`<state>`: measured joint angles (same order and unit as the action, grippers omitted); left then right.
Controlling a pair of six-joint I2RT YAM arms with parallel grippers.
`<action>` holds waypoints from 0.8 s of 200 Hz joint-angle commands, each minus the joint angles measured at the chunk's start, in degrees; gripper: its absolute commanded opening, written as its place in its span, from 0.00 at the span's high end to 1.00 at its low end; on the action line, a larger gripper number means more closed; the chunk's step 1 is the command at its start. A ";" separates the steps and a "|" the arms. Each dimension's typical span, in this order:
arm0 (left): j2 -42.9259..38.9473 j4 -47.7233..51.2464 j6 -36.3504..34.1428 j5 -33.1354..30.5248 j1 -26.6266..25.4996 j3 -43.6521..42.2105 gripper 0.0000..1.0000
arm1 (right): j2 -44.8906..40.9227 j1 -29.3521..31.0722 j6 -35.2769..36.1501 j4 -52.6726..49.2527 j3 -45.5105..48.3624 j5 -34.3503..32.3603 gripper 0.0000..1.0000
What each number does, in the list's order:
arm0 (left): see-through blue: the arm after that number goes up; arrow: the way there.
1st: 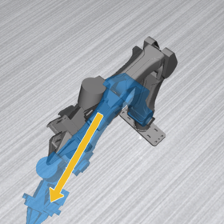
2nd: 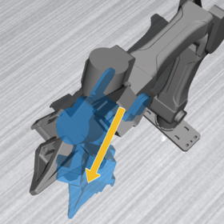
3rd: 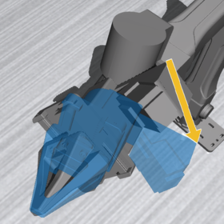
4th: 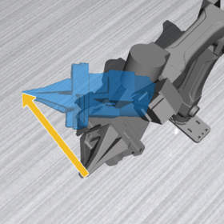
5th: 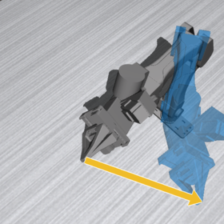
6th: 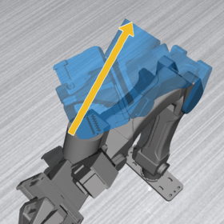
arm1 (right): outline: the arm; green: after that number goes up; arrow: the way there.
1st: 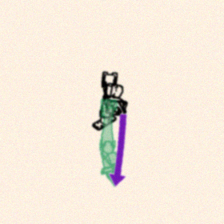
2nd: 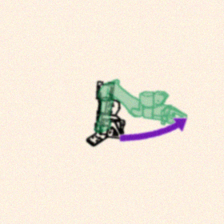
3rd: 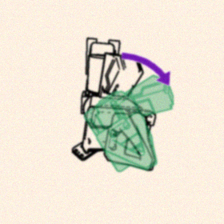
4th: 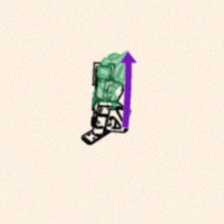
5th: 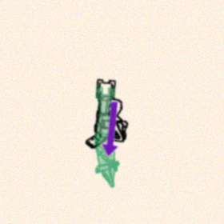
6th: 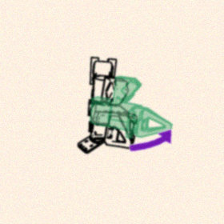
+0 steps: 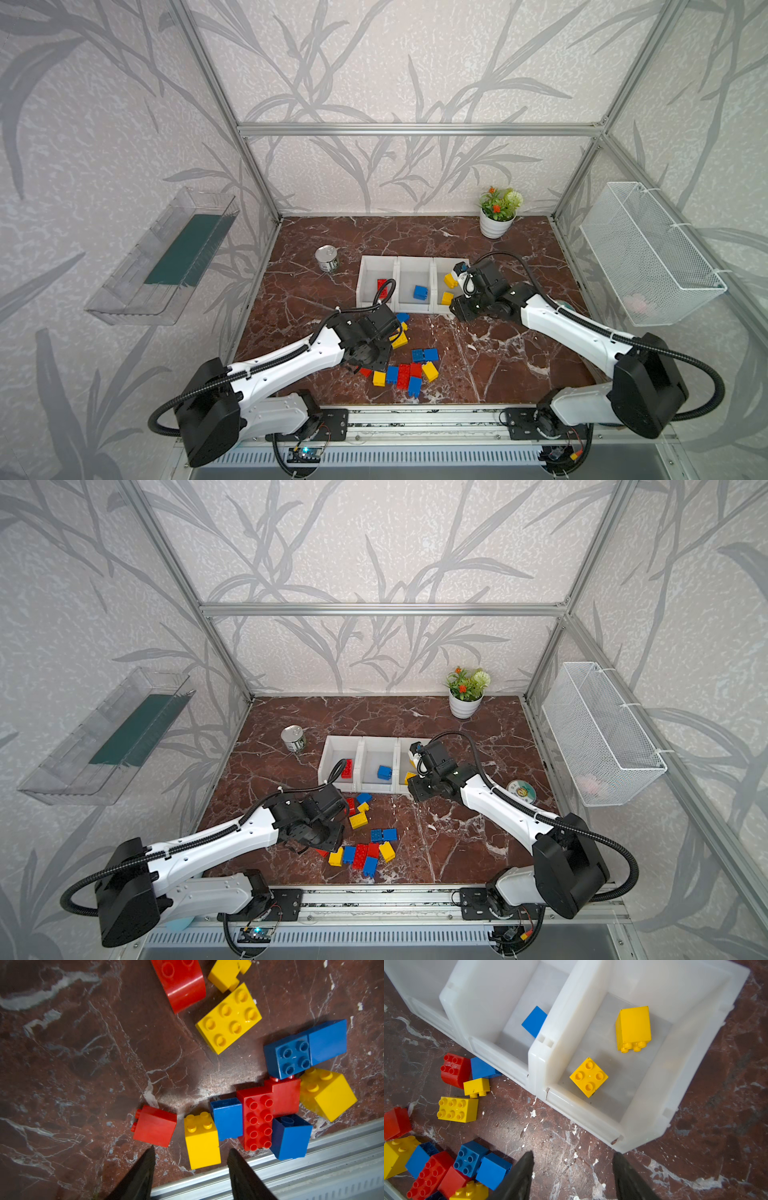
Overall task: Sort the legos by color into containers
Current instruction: 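Lower the left gripper onto the pile while the right gripper withdraws from the bin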
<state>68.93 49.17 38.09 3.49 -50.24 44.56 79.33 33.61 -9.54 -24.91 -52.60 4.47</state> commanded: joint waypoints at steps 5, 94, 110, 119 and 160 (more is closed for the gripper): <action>1.47 -0.29 2.65 3.60 -0.42 -1.19 0.41 | -1.55 0.30 -0.32 2.03 1.49 0.89 0.38; 6.22 -3.82 2.43 6.92 -0.83 -1.83 0.45 | -1.83 0.26 -0.39 1.26 1.56 0.46 0.38; 5.94 -2.95 2.60 6.08 -0.83 -1.99 0.46 | -1.68 0.29 -0.66 1.20 1.54 0.46 0.39; 6.06 -2.31 2.61 5.42 -0.83 -1.94 0.47 | -1.66 0.30 -0.82 1.18 1.54 0.41 0.40; 8.12 -1.35 2.03 5.36 -0.83 -1.42 0.49 | -1.11 0.30 -1.40 1.20 1.44 0.45 0.40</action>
<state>75.68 45.89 39.72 9.54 -50.89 43.00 78.61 33.65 -10.04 -23.79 -51.11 4.80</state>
